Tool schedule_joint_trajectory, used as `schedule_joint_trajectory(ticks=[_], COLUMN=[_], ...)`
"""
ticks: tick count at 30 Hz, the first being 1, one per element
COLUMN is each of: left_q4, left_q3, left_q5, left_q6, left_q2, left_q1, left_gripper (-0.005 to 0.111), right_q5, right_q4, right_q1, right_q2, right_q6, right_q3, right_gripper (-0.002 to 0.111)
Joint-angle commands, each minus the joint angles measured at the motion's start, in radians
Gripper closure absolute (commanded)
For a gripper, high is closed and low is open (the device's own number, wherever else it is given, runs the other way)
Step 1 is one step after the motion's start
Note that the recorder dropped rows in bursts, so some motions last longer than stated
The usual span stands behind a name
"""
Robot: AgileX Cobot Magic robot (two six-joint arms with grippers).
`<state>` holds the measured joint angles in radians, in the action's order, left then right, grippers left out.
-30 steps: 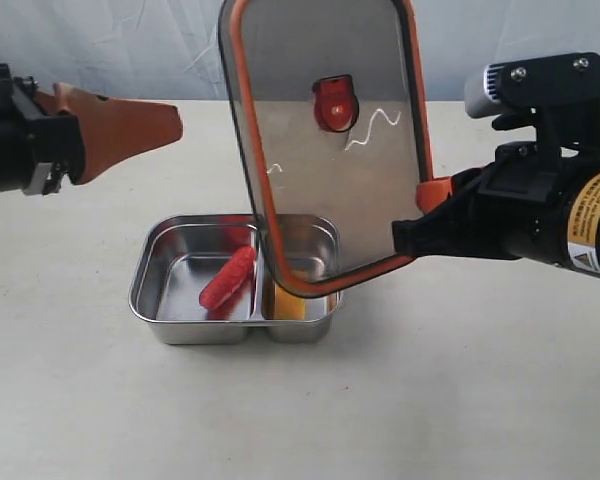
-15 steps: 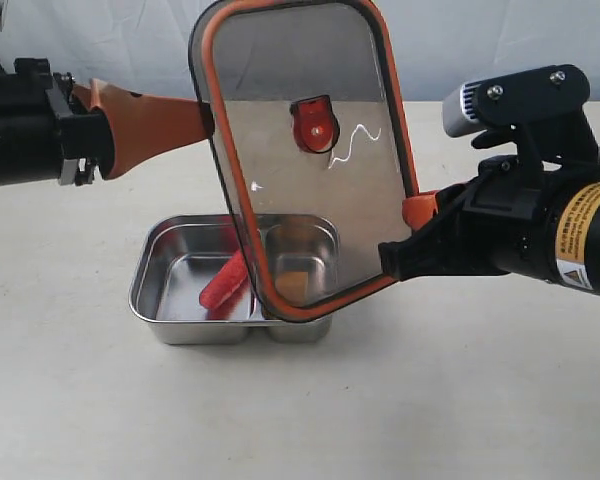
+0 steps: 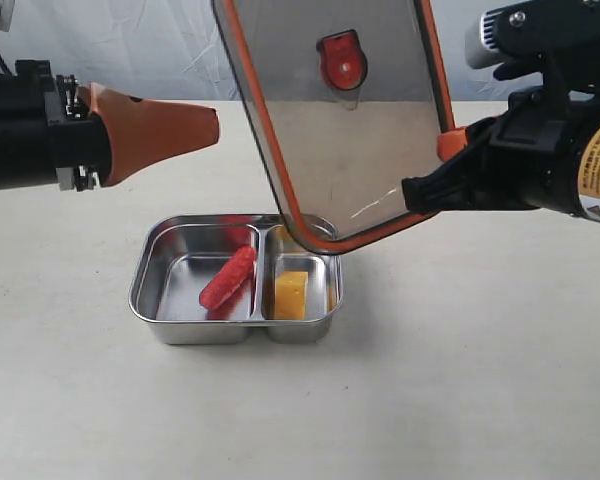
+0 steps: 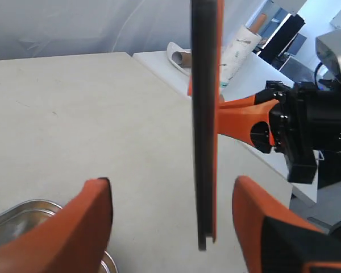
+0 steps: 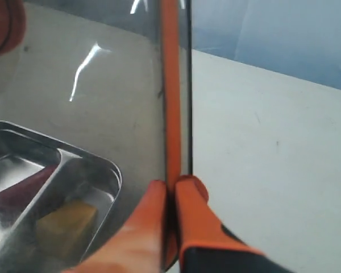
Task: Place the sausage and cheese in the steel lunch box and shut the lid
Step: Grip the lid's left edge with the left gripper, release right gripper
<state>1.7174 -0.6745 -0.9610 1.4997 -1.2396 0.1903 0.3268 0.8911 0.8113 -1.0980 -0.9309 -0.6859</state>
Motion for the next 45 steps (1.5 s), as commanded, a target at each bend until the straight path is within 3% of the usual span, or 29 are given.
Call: schedule_joint_trajectory(ticks=[1, 5, 15, 18, 22, 29, 31, 34, 36, 45], left_q4=[0.015, 0.027, 0.027, 0.026, 0.022, -0.004, -0.017, -0.027, -0.040, -0.231], left_q3=[-0.006, -0.006, -0.006, -0.006, -0.006, -0.006, -0.006, -0.006, -0.006, -0.006], left_q5=[-0.038, -0.089, -0.059, -0.053, -0.051, 0.015, 0.054, 0.092, 0.120, 0.528], left_q6=[0.007, 0.023, 0.023, 0.023, 0.030, 0.030, 0.030, 0.030, 0.030, 0.030], left_q2=[-0.003, -0.003, -0.003, -0.003, -0.003, -0.003, -0.003, -0.003, -0.001, 0.019], left_q1=[0.005, 0.005, 0.005, 0.005, 0.005, 0.005, 0.005, 0.005, 0.005, 0.007], left_gripper=[0.047, 0.047, 0.051, 0.069, 0.106, 0.106, 0.107, 0.107, 0.107, 0.107], right_q5=[-0.091, -0.182, -0.372, -0.381, -0.388, -0.347, -0.333, -0.317, -0.298, 0.031], right_q4=[0.020, 0.013, -0.056, -0.070, -0.070, -0.094, -0.081, -0.081, -0.073, 0.045], right_q1=[-0.033, -0.033, -0.033, -0.033, -0.033, -0.033, -0.033, -0.033, -0.033, -0.033], right_q2=[0.005, -0.025, -0.059, -0.064, -0.063, -0.063, -0.063, -0.063, -0.062, 0.067], right_q6=[-0.021, -0.021, -0.025, -0.025, -0.029, -0.029, -0.029, -0.029, -0.021, -0.021], right_q3=[-0.008, -0.008, -0.008, -0.008, -0.008, -0.008, -0.008, -0.008, -0.008, -0.076], right_gripper=[0.108, 0.108, 0.108, 0.108, 0.108, 0.105, 0.095, 0.068, 0.059, 0.063])
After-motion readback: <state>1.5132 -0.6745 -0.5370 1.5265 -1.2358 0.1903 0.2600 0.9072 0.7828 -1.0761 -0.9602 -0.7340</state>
